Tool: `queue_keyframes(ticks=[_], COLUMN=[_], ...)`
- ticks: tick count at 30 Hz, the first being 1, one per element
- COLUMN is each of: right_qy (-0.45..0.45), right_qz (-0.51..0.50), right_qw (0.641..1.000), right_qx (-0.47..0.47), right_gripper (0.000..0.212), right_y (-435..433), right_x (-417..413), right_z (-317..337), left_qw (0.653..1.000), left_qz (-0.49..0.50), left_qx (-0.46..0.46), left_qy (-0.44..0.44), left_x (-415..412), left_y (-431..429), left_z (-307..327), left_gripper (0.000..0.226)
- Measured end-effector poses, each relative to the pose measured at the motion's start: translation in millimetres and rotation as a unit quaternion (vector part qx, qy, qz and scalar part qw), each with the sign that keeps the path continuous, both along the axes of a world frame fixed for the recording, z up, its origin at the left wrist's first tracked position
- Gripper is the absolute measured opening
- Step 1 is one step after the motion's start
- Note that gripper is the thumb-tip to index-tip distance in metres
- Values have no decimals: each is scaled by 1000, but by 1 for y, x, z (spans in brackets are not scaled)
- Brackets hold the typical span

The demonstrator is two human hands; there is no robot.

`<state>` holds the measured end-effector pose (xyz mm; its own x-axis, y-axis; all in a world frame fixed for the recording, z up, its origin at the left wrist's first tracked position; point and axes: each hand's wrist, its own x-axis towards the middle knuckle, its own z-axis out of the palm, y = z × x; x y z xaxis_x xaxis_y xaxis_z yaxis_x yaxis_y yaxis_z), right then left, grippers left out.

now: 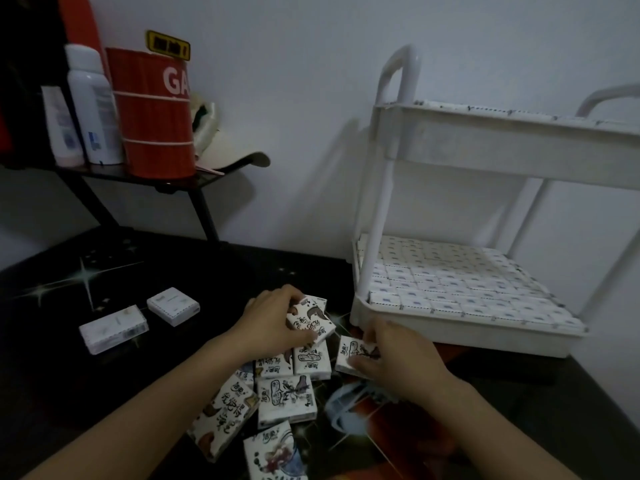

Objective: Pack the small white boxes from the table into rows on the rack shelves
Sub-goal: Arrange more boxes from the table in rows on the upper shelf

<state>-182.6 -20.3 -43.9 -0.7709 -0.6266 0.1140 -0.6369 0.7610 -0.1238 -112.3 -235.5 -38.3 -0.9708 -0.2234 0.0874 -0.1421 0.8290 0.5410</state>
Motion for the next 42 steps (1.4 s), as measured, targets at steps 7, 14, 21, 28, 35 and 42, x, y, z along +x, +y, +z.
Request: queue_keyframes(ticks=[7,14,21,28,35,42], right_qy=[-81,-314,-373,-265,-109,-25], right_qz=[52,43,27,9,-25,-52], right_qw=[995,918,868,893,940,936], right_qx=[-21,-238,-327,-363,-323,-348], right_gripper=[40,36,24,24,33,38], right_y=[10,39,87,158,222,241], right_x=[3,7,9,-6,-31,-59], right_z=[10,21,59,118,192,255], left_qw=[997,998,994,968,929,910], left_qz=[-58,-11,-76,-200,-215,-183], left_qx=[-1,-39,13,86,163,95], left_qy=[43,51,76,129,253,360], left_x=[8,11,3,-27,-94,-183], left_y=[14,29,76,150,220,267], left_z=[9,23,70,154,260,324], left_gripper=[76,43,45,24,30,33])
